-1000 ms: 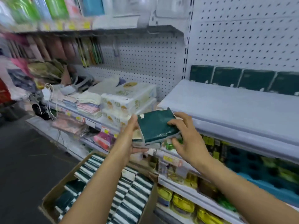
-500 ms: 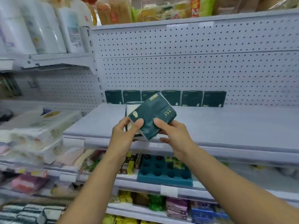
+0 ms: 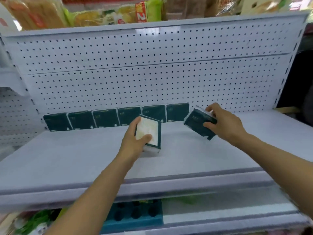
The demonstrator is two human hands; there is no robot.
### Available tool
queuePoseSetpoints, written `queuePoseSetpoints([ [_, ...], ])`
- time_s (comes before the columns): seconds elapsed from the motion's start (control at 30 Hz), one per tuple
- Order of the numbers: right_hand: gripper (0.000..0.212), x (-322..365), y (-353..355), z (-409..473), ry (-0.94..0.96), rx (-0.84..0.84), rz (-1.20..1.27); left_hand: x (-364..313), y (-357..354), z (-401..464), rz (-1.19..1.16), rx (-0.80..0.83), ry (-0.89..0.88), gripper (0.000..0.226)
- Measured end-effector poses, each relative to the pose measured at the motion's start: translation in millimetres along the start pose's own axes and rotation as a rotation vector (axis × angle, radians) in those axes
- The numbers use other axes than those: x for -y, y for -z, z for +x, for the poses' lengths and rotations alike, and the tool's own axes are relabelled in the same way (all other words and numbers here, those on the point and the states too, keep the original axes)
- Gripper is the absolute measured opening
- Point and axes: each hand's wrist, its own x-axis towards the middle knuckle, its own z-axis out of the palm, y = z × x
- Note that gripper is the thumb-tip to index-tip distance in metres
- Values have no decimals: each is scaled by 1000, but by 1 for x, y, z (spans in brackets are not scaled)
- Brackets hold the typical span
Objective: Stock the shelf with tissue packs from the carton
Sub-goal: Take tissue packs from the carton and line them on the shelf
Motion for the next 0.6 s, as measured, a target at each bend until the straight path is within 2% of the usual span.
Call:
queuePoseSetpoints([
  [0.13,36,-32,-13,32,63,66,-231,2,-18,48,29,90,0,78],
  [0.27,65,-47,-34,43,72,72,-423,1,-40,83,66,147,38,82],
  [0.33,74,-54,-41,49,83,74,-447,1,-51,96,70,165,64,81],
  [0.6,69,-91,-65,105,153,26,-284,14,-77,128,-2,191,127,59],
])
